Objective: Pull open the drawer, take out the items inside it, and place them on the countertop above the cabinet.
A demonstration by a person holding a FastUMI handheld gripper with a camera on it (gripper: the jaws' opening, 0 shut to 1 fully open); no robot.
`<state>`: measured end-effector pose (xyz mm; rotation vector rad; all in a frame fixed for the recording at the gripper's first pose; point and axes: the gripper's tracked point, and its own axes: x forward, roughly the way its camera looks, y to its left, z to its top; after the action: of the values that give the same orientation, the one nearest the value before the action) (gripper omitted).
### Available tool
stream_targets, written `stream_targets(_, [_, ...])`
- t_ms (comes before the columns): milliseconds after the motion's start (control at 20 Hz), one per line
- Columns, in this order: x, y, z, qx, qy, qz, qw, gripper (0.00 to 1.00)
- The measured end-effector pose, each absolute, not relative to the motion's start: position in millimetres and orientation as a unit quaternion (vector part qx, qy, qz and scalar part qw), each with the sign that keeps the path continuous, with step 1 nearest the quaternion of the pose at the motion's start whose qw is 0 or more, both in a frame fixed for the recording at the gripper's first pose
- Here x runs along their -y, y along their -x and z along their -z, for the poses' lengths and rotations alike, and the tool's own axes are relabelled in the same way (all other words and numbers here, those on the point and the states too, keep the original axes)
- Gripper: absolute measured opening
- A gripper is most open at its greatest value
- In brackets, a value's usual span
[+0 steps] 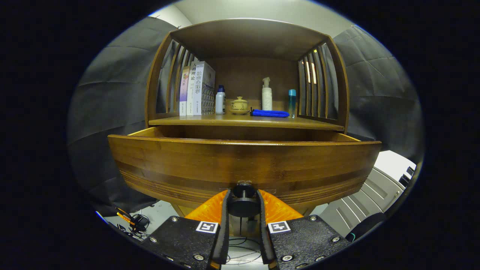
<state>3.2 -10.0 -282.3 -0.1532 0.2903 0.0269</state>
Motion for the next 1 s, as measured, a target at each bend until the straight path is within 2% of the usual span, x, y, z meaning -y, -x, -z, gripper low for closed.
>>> stream_targets(800, [5.5, 62.8, 285.7, -0.166, 0.089, -0.032, 0.982, 0.34])
stream_targets(1000, [2.8, 68.8, 275.0, -0.159, 0.091, -0.045, 0.982, 0.44])
